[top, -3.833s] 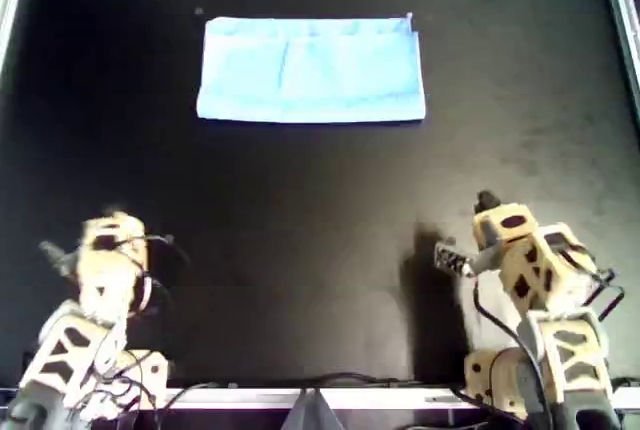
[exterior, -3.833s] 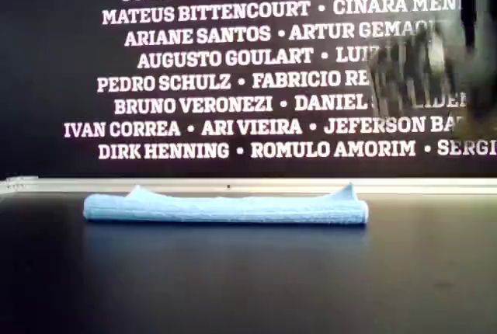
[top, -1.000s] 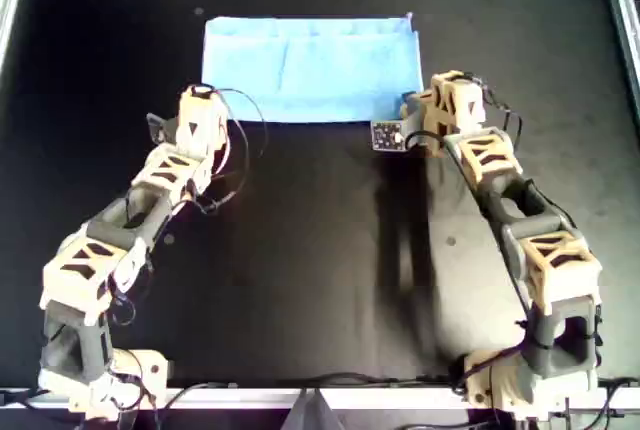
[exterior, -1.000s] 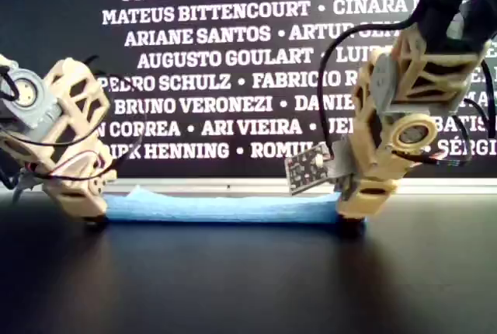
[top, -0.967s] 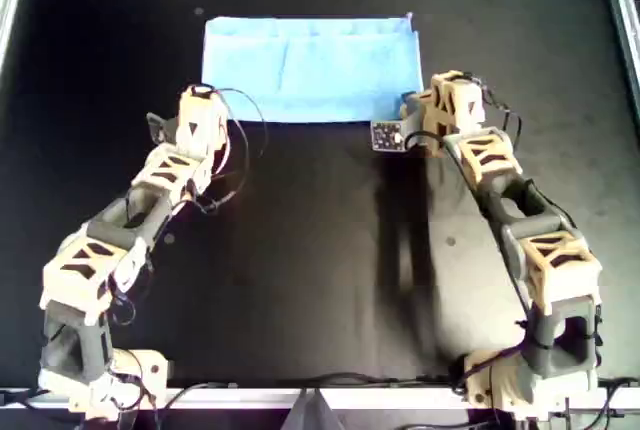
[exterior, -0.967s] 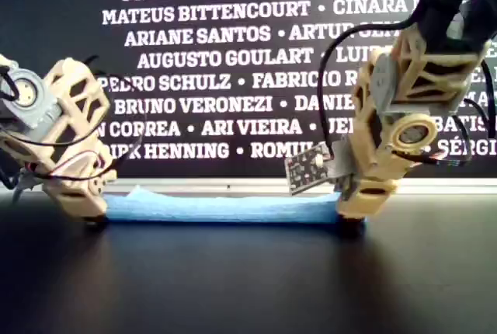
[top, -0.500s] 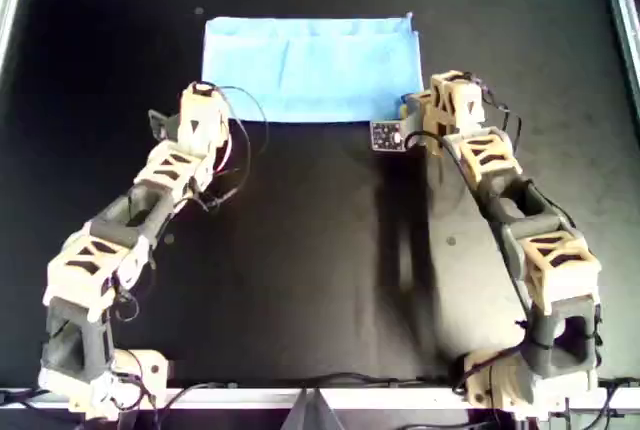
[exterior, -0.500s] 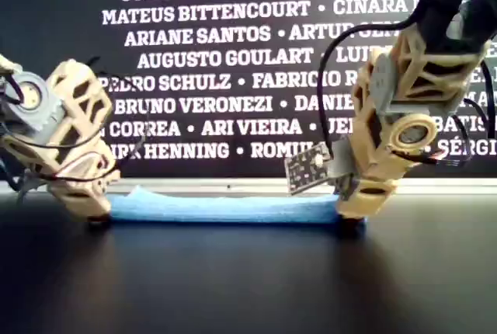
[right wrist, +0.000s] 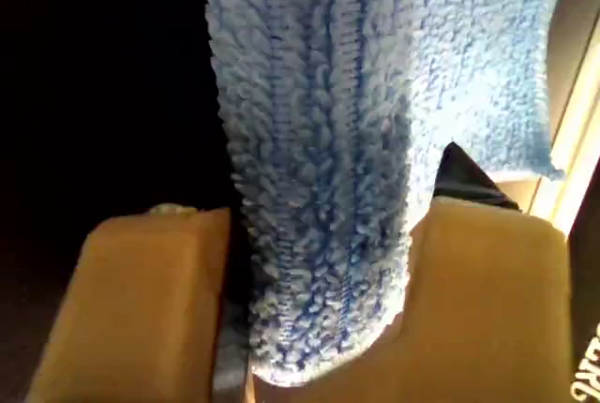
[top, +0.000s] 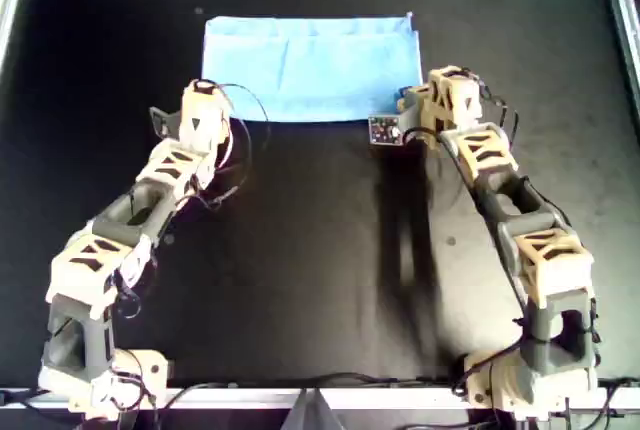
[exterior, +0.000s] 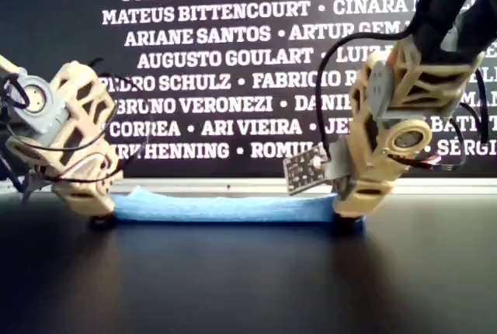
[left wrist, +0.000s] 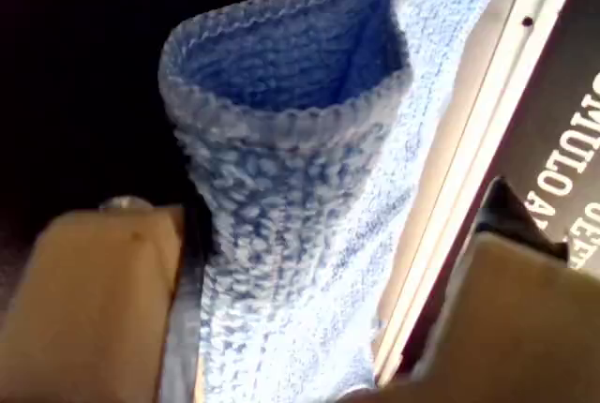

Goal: Fold a cloth

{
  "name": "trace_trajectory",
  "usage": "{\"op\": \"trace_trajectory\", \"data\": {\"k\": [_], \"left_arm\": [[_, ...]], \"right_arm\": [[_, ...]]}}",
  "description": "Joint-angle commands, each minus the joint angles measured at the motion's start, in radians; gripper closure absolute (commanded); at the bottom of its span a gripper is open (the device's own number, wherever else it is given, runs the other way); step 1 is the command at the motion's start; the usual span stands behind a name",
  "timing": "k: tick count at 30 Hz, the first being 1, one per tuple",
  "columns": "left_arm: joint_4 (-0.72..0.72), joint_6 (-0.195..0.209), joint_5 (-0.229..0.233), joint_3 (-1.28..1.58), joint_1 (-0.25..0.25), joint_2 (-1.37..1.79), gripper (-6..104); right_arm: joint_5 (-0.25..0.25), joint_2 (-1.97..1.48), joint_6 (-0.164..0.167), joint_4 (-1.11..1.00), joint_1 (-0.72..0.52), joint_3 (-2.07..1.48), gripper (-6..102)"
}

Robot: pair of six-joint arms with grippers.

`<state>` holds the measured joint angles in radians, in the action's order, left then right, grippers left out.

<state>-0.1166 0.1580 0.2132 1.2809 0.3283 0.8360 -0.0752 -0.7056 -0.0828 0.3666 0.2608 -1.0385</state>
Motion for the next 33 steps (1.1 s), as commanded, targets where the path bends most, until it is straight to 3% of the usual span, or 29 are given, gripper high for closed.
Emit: {"op": "trace_trajectory", "data": {"k": [1, 10, 13, 19, 21, 23, 33], "left_arm": [[0.000, 0.003, 0.003, -0.025, -0.020, 0.003, 4], [0.003, 0.003, 0.003, -0.026, -0.020, 0.003, 48], [0.003, 0.003, -0.002, -0.026, -0.020, 0.011, 62], [0.005, 0.003, -0.011, -0.028, -0.021, 0.023, 88], [0.005, 0.005, -0.011, -0.029, -0.021, 0.023, 96], [0.005, 0.005, -0.008, -0.029, -0.021, 0.023, 101], [0.002, 0.003, 0.003, -0.008, -0.012, 0.025, 99]], "right_arm": [[0.005, -0.029, 0.003, -0.017, 0.008, 0.067, 24], [-0.009, -0.034, 0.003, -0.017, 0.008, 0.066, 28], [-0.009, -0.035, 0.003, -0.017, 0.008, 0.066, 43], [-0.012, -0.034, -0.014, -0.018, 0.011, 0.091, 89], [-0.012, -0.035, -0.014, -0.018, 0.015, 0.091, 100], [-0.012, -0.032, -0.014, -0.018, 0.015, 0.091, 98], [-0.012, -0.040, -0.014, -0.018, 0.008, 0.066, 94]]}}
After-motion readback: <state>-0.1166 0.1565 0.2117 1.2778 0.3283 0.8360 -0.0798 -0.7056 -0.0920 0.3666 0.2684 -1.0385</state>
